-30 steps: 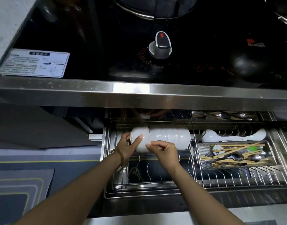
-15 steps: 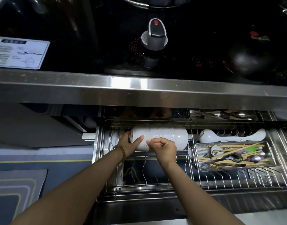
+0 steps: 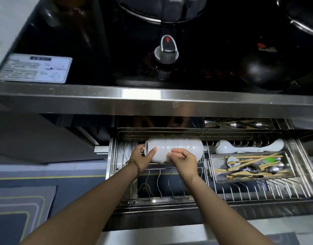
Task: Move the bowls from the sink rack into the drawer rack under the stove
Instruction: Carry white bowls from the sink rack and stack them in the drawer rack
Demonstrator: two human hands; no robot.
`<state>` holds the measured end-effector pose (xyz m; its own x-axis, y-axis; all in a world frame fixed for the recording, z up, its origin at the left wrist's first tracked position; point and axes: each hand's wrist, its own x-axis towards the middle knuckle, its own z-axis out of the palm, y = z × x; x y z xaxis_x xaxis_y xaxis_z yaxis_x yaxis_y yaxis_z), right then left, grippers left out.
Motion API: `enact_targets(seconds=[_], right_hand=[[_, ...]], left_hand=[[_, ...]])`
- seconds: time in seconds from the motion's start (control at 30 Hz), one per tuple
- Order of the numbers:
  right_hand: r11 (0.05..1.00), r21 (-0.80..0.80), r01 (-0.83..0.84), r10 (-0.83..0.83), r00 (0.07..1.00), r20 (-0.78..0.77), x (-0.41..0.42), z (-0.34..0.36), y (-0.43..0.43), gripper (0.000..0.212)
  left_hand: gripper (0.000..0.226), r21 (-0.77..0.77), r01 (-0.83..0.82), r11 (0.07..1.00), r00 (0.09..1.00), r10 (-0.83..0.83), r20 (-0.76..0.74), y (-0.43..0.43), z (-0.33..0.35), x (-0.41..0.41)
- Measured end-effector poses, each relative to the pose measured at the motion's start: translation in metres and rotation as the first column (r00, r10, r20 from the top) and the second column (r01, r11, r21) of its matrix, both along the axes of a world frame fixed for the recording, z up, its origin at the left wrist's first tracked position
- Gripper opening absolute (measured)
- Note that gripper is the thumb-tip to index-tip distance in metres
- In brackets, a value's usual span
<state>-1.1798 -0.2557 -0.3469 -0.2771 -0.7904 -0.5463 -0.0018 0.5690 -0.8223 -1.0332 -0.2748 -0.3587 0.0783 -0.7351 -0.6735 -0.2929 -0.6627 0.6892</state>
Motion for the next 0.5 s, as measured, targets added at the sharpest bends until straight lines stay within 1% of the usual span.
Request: enact_targets(seconds=[0.17, 0.23, 0.27, 0.33, 0.4, 0.5], right_hand=[[0.993, -0.035, -0.108, 0.108, 0.994, -0.005, 0.000, 0.050, 0.012, 0.018], [0.985, -0.046, -0.165, 0.163, 0.986, -0.039, 0.004, 0.078, 0.017, 0.023], [0.977, -0.045, -0.206, 0.204, 0.977, -0.060, 0.007, 0.094, 0.021, 0.024], [0.949, -0.040, -0.313, 0.308, 0.946, -0.103, 0.016, 0.130, 0.027, 0.024], [0.907, -0.040, -0.418, 0.409, 0.900, -0.149, 0.029, 0.168, 0.031, 0.022], [0.834, -0.123, -0.538, 0.509, 0.836, -0.207, 0.062, 0.231, 0.029, 0.023]], left_hand=[[0.039, -0.065, 0.023, 0.998, 0.999, -0.026, -0.035, 0.013, 0.052, 0.013], [0.028, -0.115, 0.041, 0.993, 0.997, -0.049, -0.060, 0.020, 0.083, 0.023], [0.026, -0.139, 0.058, 0.989, 0.995, -0.068, -0.068, 0.024, 0.100, 0.030], [0.028, -0.183, 0.076, 0.980, 0.990, -0.096, -0.099, 0.030, 0.137, 0.046], [0.022, -0.230, 0.090, 0.969, 0.988, -0.116, -0.100, 0.036, 0.178, 0.065], [0.012, -0.334, 0.067, 0.940, 0.993, -0.096, -0.072, 0.044, 0.241, 0.106]])
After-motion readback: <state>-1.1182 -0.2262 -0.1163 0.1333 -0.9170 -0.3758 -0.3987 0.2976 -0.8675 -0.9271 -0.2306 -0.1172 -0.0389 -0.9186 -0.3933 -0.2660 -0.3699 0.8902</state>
